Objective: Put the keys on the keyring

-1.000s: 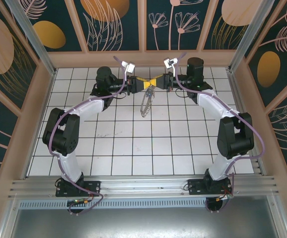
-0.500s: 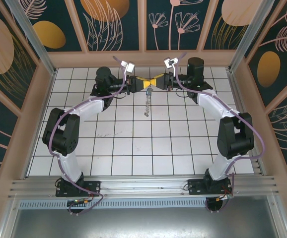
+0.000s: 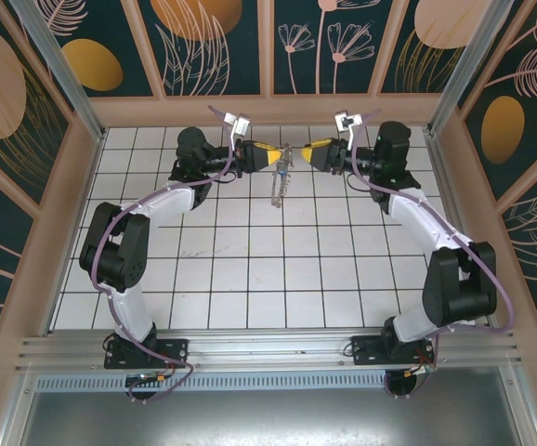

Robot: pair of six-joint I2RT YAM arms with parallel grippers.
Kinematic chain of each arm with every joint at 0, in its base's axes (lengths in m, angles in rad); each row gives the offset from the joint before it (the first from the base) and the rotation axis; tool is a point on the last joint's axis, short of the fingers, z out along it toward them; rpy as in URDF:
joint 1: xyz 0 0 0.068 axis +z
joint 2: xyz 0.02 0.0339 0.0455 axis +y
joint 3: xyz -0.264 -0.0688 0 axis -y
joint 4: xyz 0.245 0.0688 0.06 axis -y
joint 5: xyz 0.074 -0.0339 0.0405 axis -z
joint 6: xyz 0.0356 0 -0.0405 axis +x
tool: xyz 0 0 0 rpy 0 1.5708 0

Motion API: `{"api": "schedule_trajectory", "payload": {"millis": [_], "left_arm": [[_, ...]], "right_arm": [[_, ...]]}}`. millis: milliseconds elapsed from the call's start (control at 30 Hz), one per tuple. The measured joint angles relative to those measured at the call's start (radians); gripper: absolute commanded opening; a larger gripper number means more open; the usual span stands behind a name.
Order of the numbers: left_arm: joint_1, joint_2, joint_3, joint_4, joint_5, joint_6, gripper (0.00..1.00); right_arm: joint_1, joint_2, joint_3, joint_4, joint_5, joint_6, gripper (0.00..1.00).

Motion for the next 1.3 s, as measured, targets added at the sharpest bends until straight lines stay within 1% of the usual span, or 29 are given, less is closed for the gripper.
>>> {"api": "schedule_trajectory", "payload": {"millis": [67,100,233,433,567,667,1300], "left_arm": [[0.000,-0.001,0.000,0.002,0.000,0.000,0.00],[0.000,-0.001,0.000,0.004,0.000,0.000,0.00],[0.000,-0.001,0.000,0.009,0.001,-0.005,0.00],[0.000,-0.001,0.000,0.021,0.002,-0.015,0.00],[0.000,-0.001,0.000,0.023,0.001,-0.019,0.00],[0.000,-0.001,0.000,0.023,0.001,-0.024,0.00],[-0.001,-0.007,0.000,0.026,0.001,-0.034,0.00]], "right_arm": [[-0.014,-0.004,-0.046,0.031,0.019,0.014,0.40],[-0.018,-0.004,-0.069,0.042,0.027,0.017,0.42],[-0.013,-0.004,-0.153,0.099,0.045,0.028,0.43],[0.053,-0.004,-0.200,0.151,0.081,0.015,0.46],[0.103,-0.008,-0.203,0.159,0.110,-0.003,0.46],[0.121,-0.011,-0.203,0.165,0.129,-0.010,0.46],[0.166,0.014,-0.159,0.172,0.173,-0.018,0.46]]}}
